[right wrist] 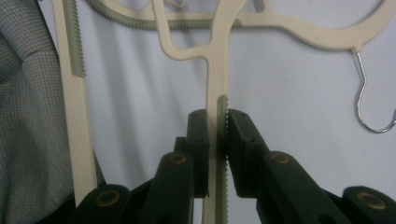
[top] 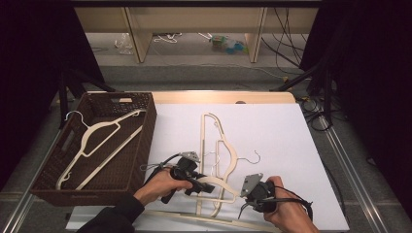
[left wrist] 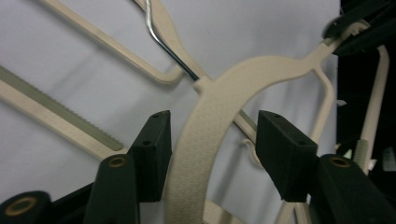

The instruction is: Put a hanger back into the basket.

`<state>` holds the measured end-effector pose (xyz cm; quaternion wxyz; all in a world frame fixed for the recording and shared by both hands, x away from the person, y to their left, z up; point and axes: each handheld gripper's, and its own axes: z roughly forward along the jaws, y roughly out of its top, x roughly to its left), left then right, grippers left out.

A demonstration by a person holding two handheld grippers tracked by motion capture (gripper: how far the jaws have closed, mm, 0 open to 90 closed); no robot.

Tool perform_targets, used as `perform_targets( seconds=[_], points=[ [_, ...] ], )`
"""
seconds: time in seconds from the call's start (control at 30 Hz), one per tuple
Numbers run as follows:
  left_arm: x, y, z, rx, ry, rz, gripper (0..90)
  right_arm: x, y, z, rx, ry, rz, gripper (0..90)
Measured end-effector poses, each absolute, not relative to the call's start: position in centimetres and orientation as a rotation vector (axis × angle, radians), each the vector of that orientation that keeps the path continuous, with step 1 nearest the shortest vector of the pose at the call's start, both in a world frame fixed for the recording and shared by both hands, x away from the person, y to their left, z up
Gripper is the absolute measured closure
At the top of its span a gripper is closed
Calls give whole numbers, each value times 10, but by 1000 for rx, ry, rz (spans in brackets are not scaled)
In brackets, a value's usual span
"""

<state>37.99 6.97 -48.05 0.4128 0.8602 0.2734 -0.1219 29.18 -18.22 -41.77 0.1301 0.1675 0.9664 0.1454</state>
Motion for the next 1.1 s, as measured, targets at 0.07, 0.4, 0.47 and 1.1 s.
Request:
perform_targets(
  seconds=[0.07,0.4,0.47,1.1],
  points=[
    [382,73,-480,2150,690,-319,532,292,-183,-417,473,2816,438,801],
    [377,82,-461,2105,595,-401,689,293,-193,-416,361,2836,513,807],
    [373,82,-457,2103,575,-411,706,292,-193,-416,342,2845,516,808],
    [353,91,-436,2110,452,-528,843,291,-200,-417,356,2880,662,713]
  ],
)
